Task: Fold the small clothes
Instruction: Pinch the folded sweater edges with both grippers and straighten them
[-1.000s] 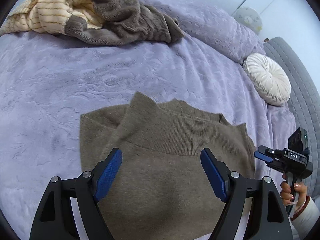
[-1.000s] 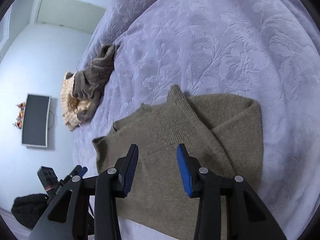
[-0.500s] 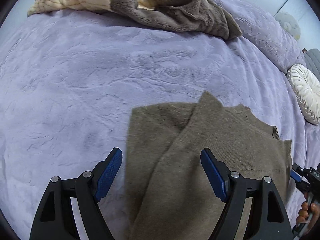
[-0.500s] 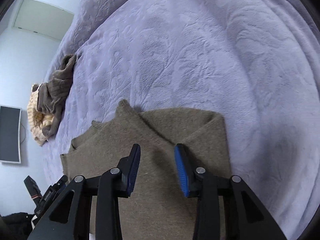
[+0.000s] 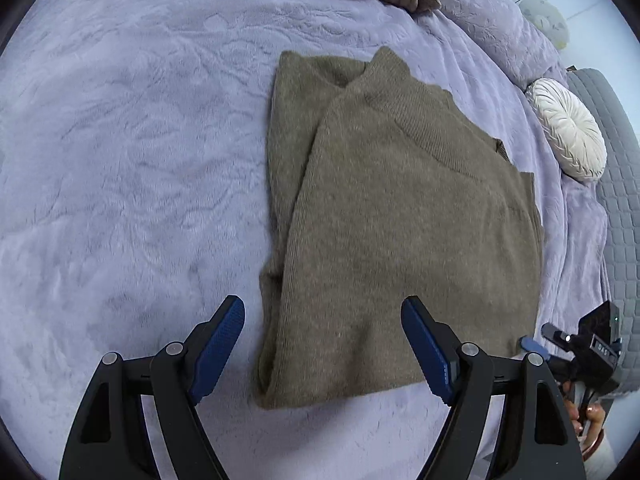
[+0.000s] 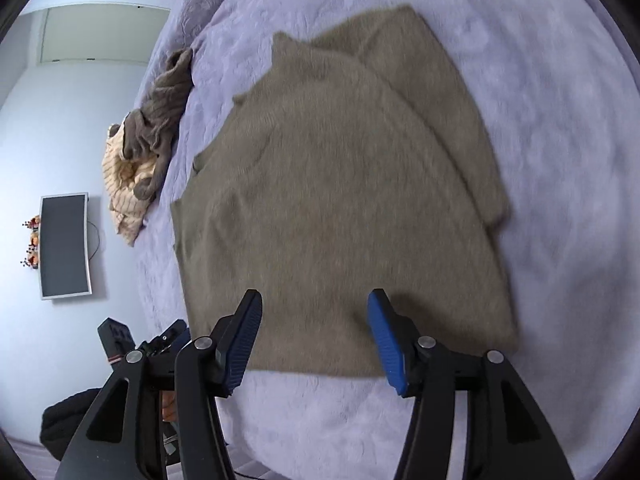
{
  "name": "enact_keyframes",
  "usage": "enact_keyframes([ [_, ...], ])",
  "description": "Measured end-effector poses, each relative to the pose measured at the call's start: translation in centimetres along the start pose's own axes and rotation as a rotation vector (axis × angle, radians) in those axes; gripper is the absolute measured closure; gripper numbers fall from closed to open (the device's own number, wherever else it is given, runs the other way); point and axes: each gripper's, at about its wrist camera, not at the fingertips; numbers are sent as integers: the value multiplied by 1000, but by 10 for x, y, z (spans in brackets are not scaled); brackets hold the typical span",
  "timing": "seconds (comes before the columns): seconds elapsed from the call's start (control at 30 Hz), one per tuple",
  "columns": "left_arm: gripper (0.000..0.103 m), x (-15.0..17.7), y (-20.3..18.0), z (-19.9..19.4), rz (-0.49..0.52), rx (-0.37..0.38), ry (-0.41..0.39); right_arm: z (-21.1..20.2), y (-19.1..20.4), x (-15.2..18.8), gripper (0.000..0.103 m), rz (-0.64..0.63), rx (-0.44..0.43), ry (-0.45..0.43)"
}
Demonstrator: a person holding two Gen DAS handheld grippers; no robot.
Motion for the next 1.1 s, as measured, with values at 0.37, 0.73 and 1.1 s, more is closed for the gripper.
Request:
enact_keyframes([
  [0.37, 95, 7, -5, 16, 46, 50, 36, 68, -32, 54, 42, 203, -38, 59],
  [0.73, 96, 41, -1, 7, 114, 34, 40, 47, 0, 53, 95, 76, 5, -8],
  [1.1, 60, 48, 4, -15, 126, -137, -15, 64, -11, 58, 95, 10, 190, 26],
])
Point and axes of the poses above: each gripper's, at about its wrist camera, not at the fingertips, and z roughly the way its jaws point, y to its left, x to its underside, and after that the axes turned 14 degrees about z, right-handed
